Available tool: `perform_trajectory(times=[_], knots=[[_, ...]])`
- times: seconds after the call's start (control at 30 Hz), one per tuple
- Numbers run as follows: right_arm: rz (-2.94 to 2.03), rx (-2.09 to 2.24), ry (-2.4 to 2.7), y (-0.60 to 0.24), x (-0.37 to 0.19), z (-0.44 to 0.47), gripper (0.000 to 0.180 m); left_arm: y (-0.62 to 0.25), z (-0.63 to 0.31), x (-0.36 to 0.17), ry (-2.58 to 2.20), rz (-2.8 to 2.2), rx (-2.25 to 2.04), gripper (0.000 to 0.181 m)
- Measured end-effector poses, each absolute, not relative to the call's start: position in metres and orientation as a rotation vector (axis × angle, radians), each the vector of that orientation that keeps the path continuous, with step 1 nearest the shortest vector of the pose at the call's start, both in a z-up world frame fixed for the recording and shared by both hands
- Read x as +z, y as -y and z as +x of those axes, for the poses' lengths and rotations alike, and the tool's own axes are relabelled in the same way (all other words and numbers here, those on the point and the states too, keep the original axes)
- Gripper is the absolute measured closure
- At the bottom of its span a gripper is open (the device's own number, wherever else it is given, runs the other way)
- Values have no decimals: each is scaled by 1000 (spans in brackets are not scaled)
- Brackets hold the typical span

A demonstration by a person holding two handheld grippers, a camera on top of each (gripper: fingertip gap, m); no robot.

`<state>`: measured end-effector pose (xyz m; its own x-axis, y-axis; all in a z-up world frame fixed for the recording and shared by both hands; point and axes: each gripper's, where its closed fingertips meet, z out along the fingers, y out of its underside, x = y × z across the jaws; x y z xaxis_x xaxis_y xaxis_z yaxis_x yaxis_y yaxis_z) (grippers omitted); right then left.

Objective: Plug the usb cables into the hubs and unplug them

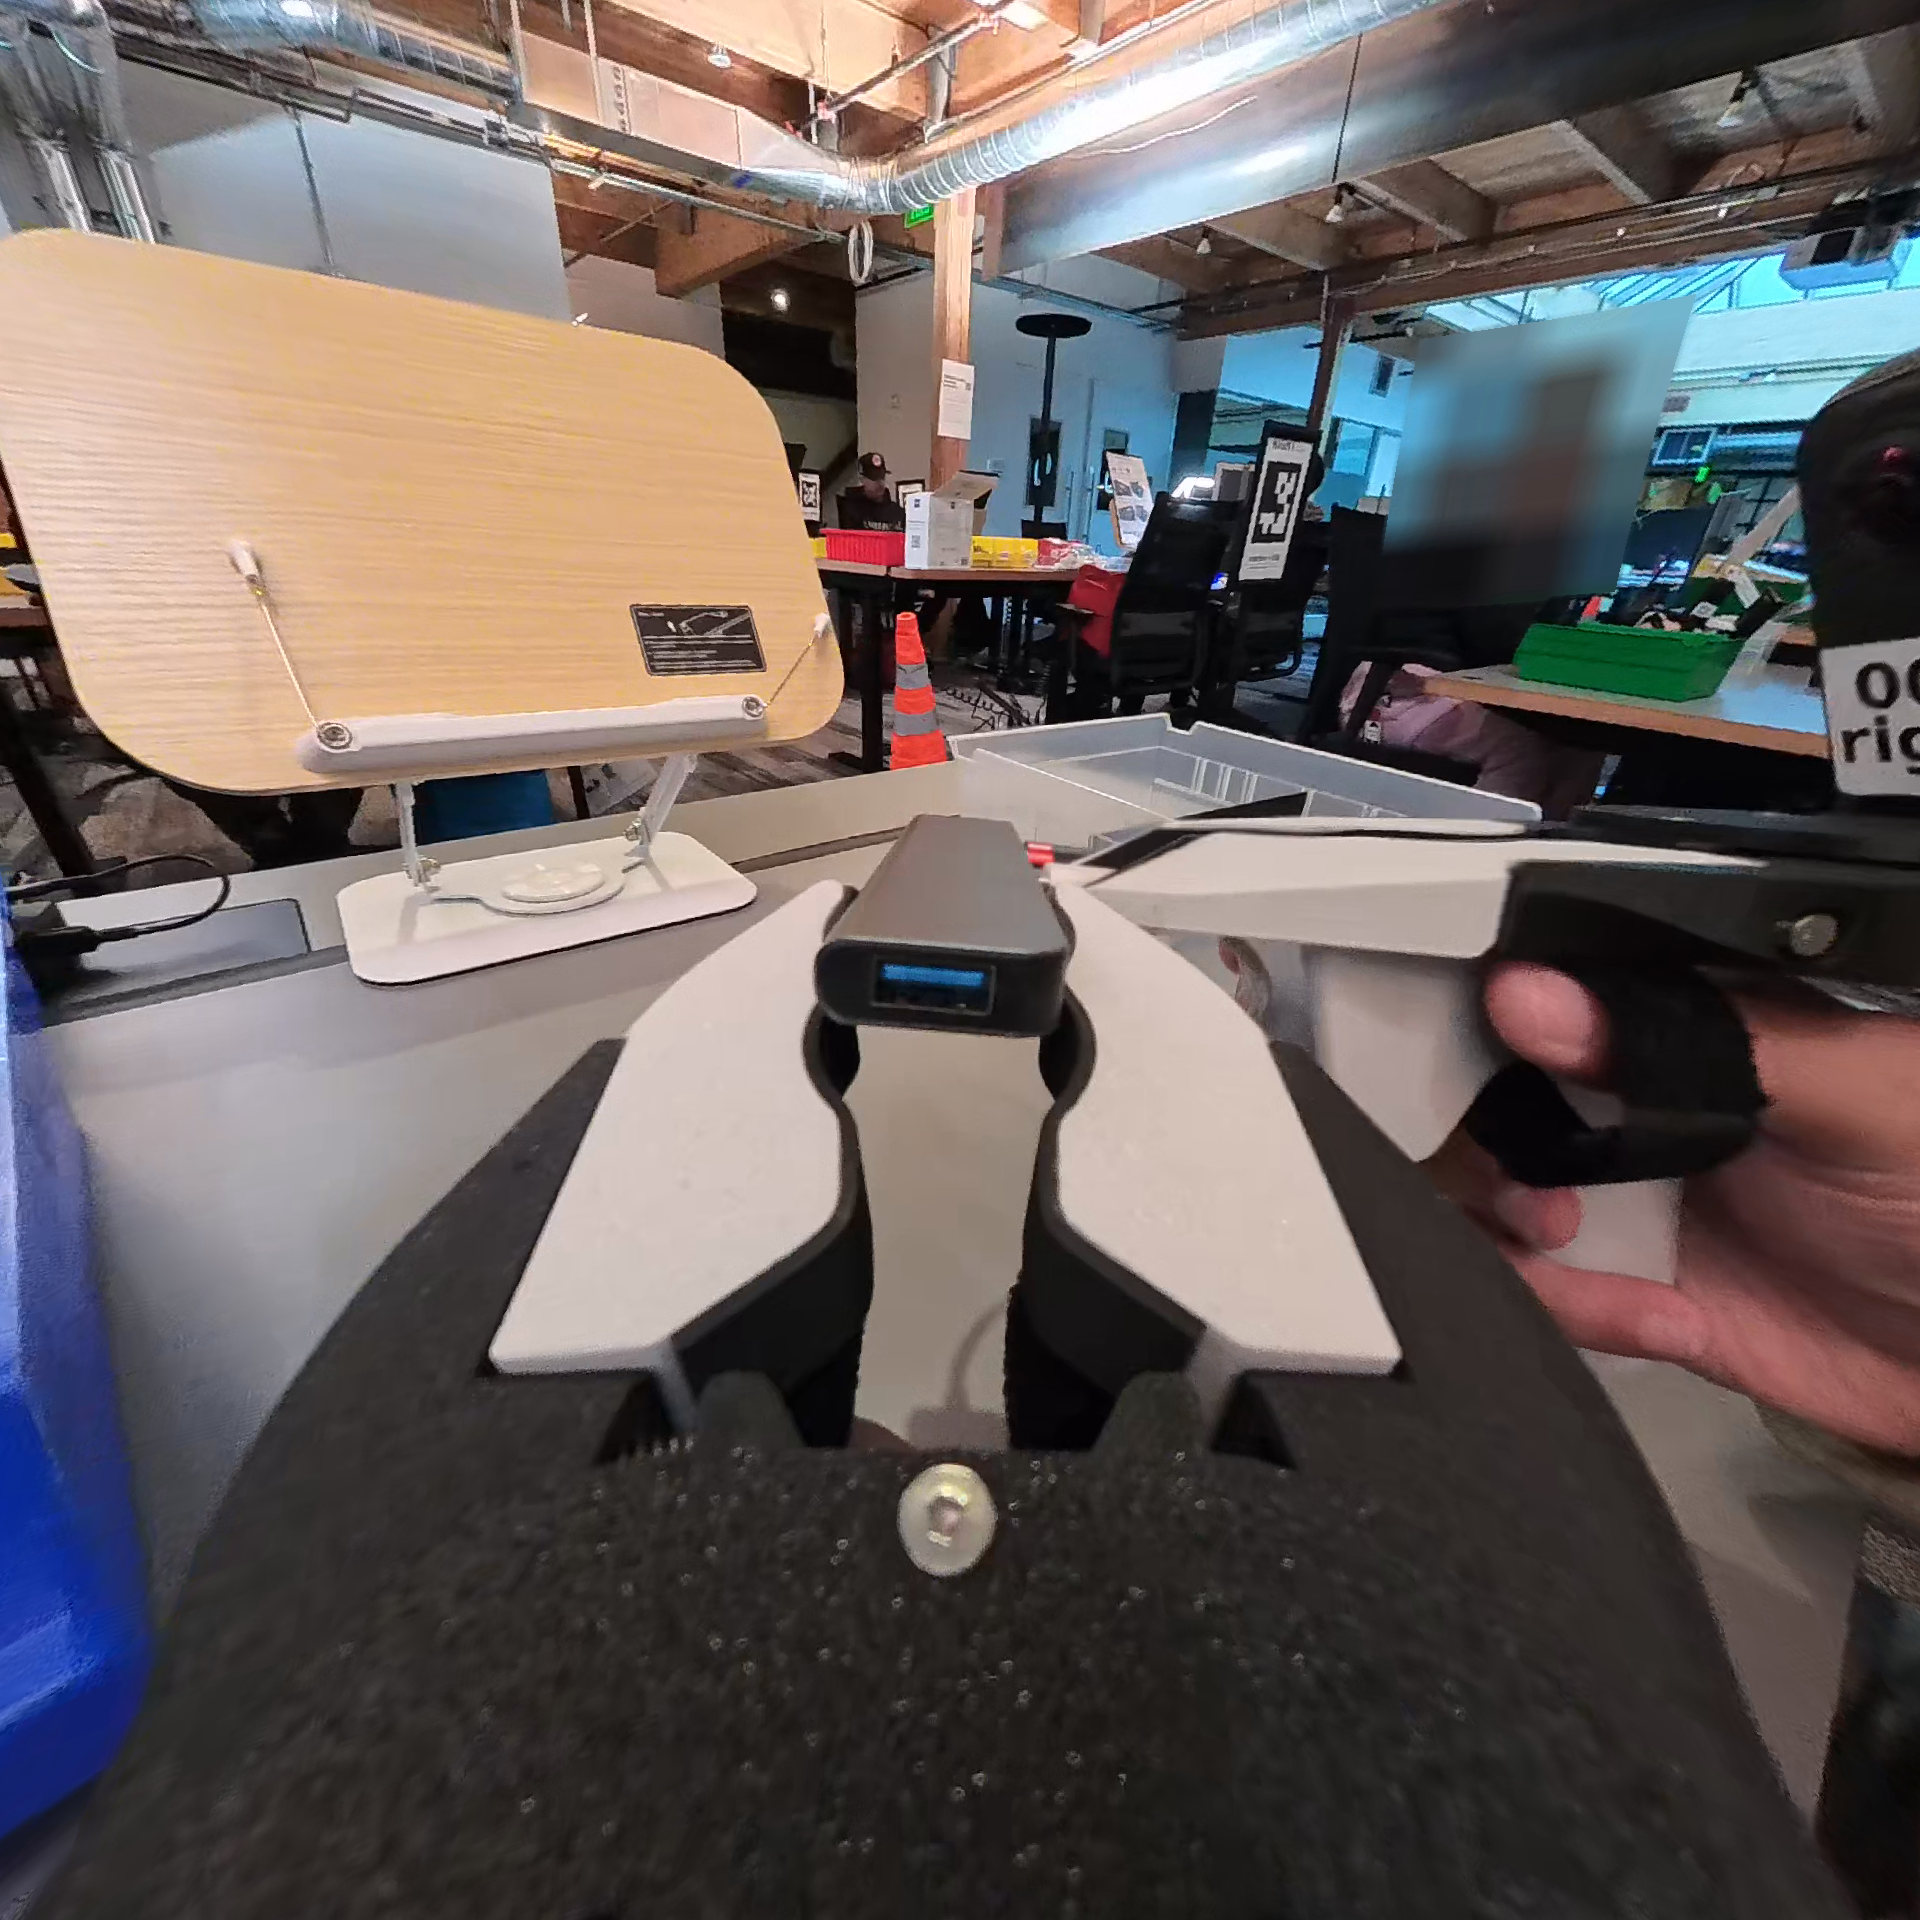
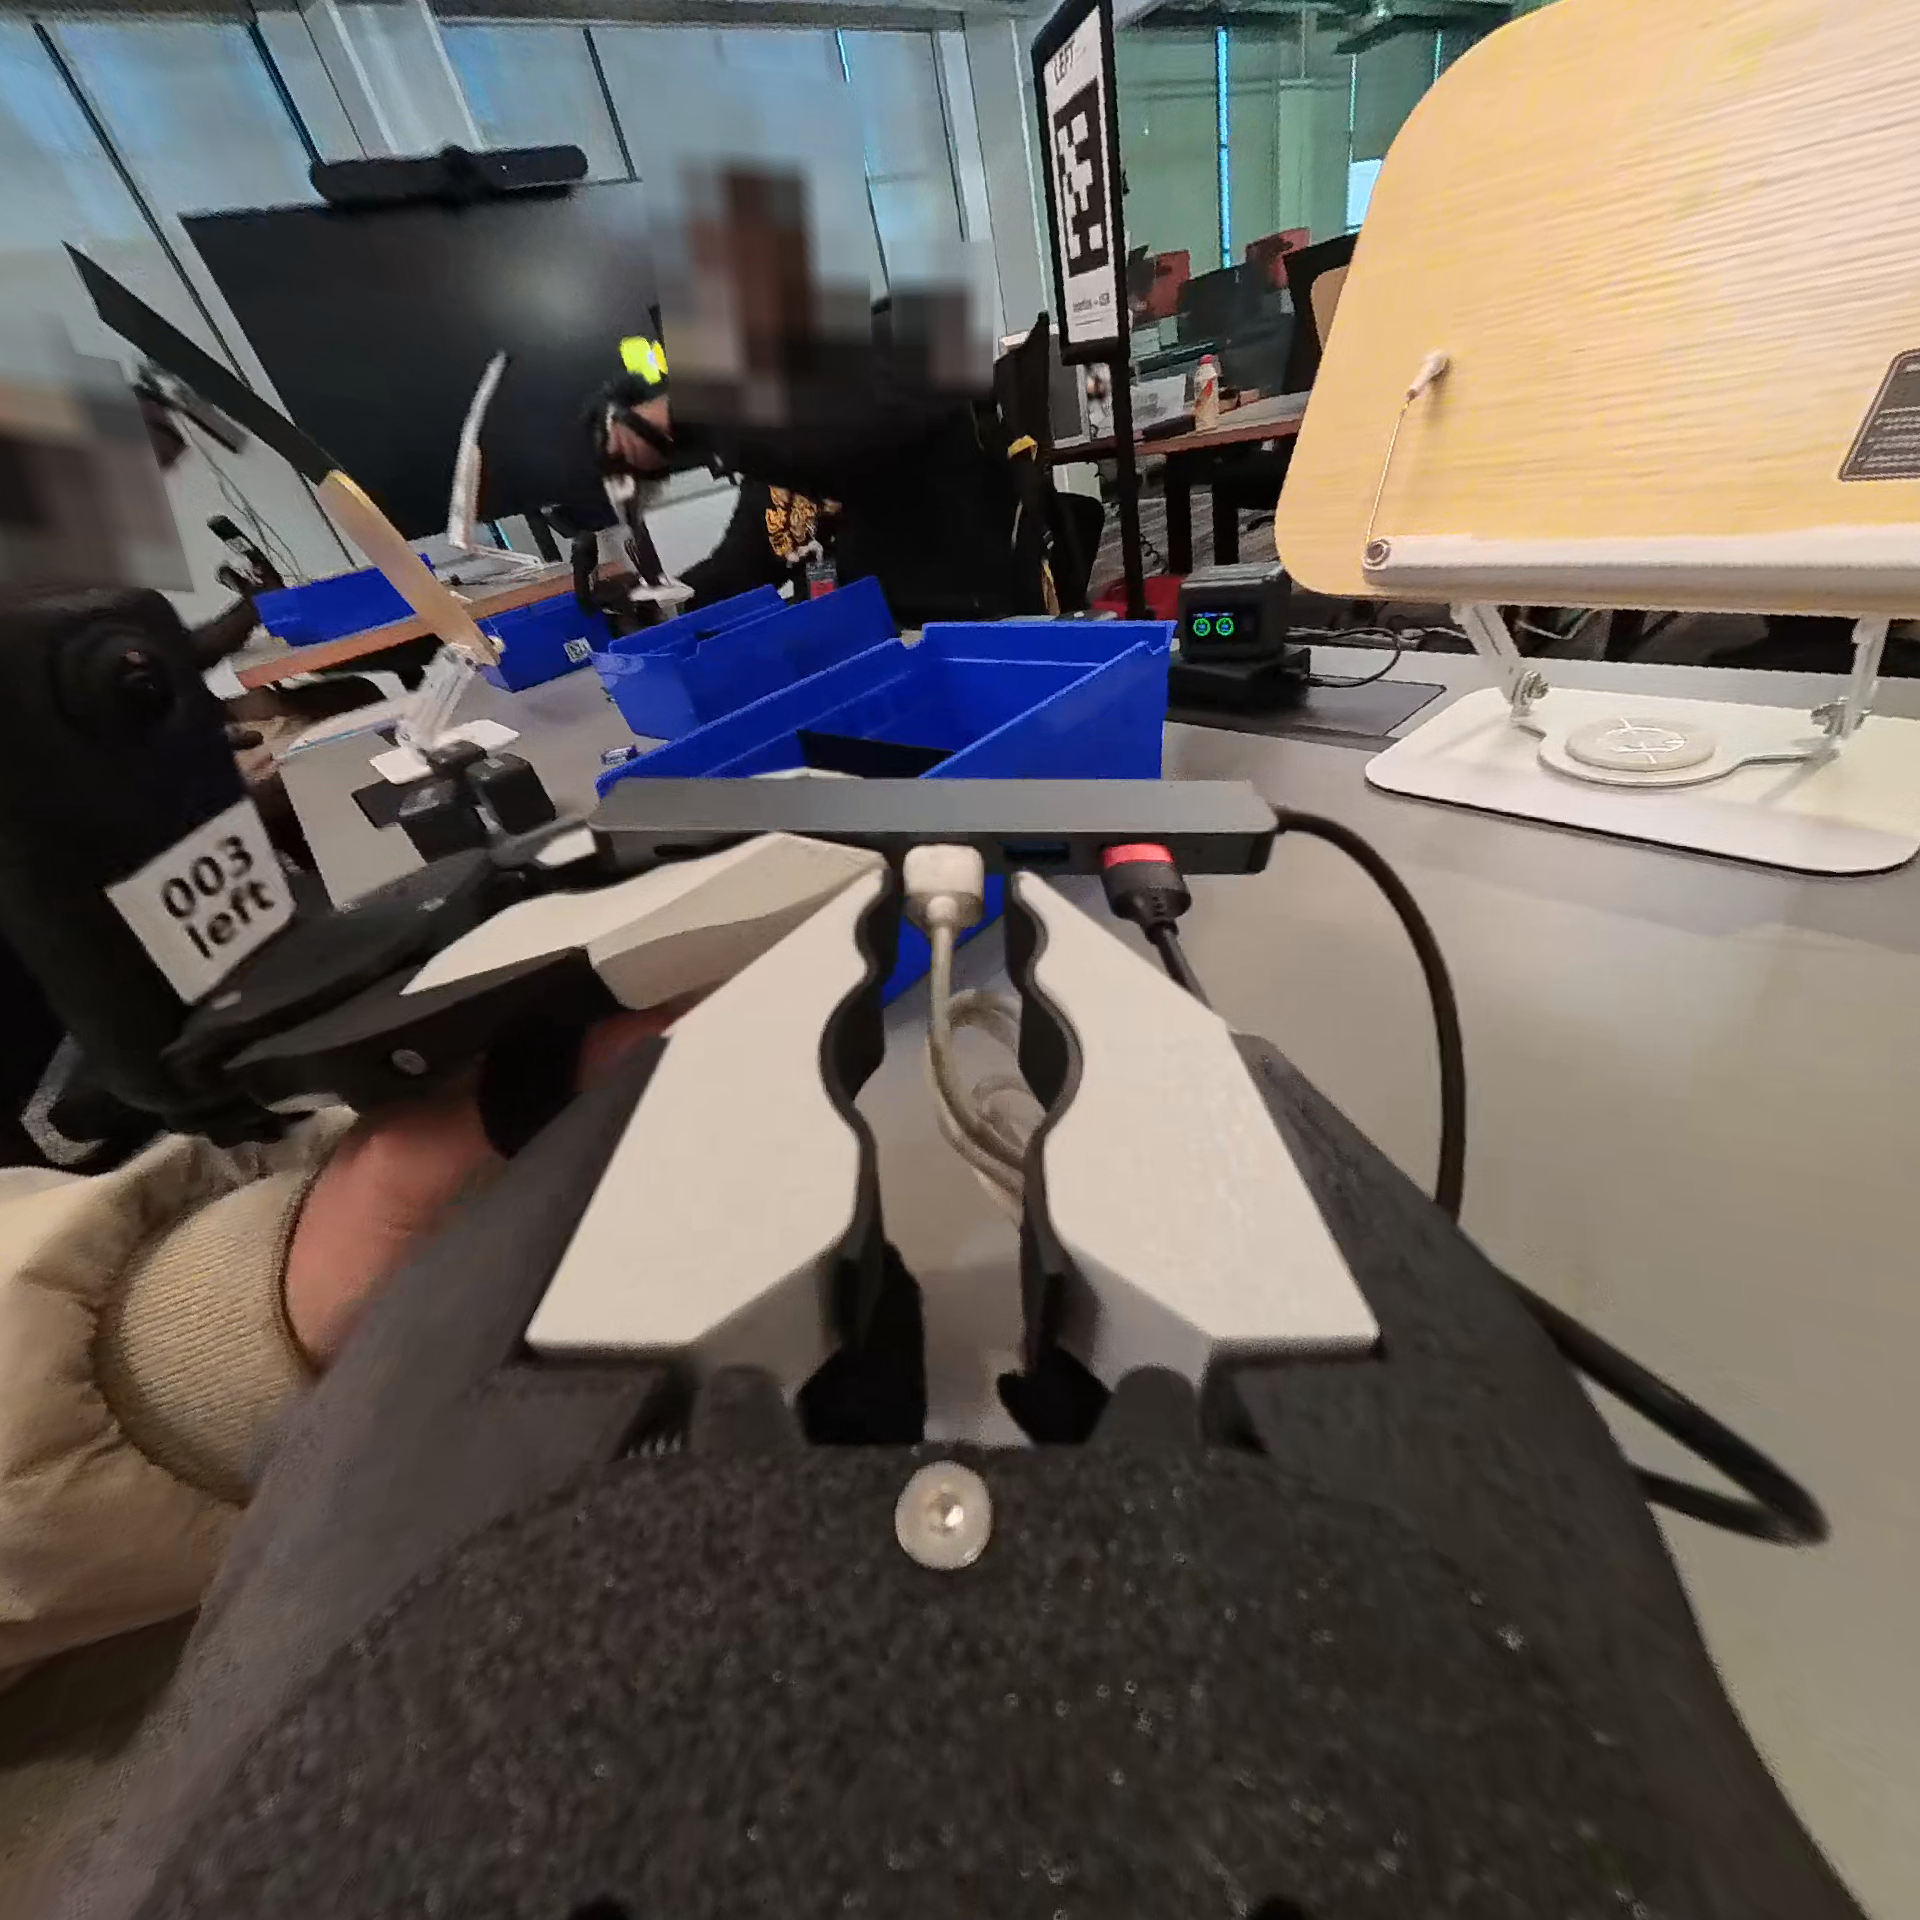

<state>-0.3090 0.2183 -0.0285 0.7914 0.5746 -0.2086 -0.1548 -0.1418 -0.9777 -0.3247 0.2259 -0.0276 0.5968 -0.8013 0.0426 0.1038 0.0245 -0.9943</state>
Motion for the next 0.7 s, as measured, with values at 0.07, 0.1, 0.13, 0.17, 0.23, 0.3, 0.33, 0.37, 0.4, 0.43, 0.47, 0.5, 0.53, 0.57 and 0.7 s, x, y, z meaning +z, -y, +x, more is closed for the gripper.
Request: perform_trajectory(times=[0.07, 0.1, 0.13, 0.17, 0.23, 0.3, 0.33, 0.37, 0.4, 0.43, 0.47, 0.5, 0.53, 0.57, 0.7], knots=[[-1607, 628, 363, -219, -32, -310, 165, -226, -324, -30, -656, -1384, -775, 149], [-1600, 626, 361, -219, -32, -309, 165, -227, -324, -31, -663, -1383, -761, 149], [-1601, 627, 357, -220, -33, -310, 165, -227, -324, -31, -674, -1385, -729, 149], [-1606, 635, 359, -220, -35, -310, 165, -228, -325, -32, -688, -1385, -689, 149], [-1619, 674, 354, -220, -36, -310, 165, -239, -336, -33, -618, -1425, -641, 149], [-1598, 642, 334, -219, -31, -301, 165, -272, -373, -36, -434, -1506, -638, 149], [-1589, 630, 335, -218, -30, -297, 165, -280, -387, -31, -403, -1485, -655, 149], [-1591, 647, 352, -217, -30, -298, 165, -278, -390, -21, -435, -1427, -662, 149], [-1598, 672, 367, -217, -31, -300, 165, -270, -385, -13, -487, -1381, -651, 149], [-1603, 693, 377, -217, -31, -302, 165, -263, -378, -11, -532, -1368, -628, 149], [-1608, 720, 390, -217, -29, -304, 165, -257, -372, -12, -564, -1369, -614, 149], [-1596, 753, 410, -214, -21, -305, 165, -254, -368, -15, -578, -1372, -612, 149], [-1557, 791, 456, -208, -8, -308, 165, -253, -366, -20, -583, -1380, -616, 149], [-1507, 838, 551, -196, 9, -313, 165, -253, -364, -26, -594, -1397, -625, 149], [-1437, 668, 737, -183, 72, -276, 165, -260, -356, -48, -605, -1492, -704, 149]])
